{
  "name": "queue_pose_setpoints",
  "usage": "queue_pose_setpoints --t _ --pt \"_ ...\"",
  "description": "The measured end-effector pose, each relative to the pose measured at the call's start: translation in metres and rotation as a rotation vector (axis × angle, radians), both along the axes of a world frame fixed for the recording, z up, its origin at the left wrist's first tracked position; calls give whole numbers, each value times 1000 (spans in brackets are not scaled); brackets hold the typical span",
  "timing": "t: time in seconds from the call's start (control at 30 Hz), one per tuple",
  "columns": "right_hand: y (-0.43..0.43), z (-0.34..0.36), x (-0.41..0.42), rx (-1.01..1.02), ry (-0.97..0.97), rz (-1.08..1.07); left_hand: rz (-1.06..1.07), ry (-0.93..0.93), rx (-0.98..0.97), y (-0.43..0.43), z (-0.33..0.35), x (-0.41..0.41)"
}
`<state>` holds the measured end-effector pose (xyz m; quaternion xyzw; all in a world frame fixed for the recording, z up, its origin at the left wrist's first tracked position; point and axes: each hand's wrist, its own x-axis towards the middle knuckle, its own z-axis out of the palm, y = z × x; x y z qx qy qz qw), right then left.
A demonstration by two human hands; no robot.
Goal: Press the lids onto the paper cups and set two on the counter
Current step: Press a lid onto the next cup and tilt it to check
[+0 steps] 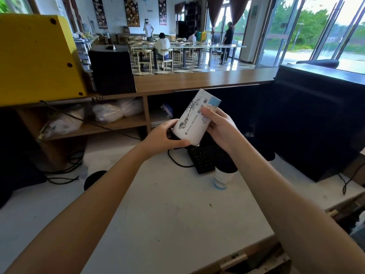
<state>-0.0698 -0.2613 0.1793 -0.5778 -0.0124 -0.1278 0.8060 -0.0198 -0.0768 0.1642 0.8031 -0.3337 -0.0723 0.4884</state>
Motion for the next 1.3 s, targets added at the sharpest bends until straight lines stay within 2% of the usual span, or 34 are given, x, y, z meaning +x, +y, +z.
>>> queue_pose_setpoints --t 0.13,0.27,0.47,0.73,1.07,1.2,1.23,1.3 --pt "2 23 16 -337 12 -30 0 13 34 -10 7 12" --pt "4 38 32 -483 41 -91 45 18 7 -20 13 26" --pt "0 39 47 -557 75 -136 24 46 94 -29 15 48" --pt "-3 37 58 -546 103 -178 12 28 200 -39 18 71" --pt "-2 36 60 -575 122 -195 -7 53 211 -40 16 79" --pt "-1 40 58 -564 106 -205 5 95 88 -35 10 78" --pt "-1 40 57 -531 100 -208 19 178 -24 -32 6 74" --pt "0 38 54 -387 76 -194 42 507 -350 -31 -10 56"
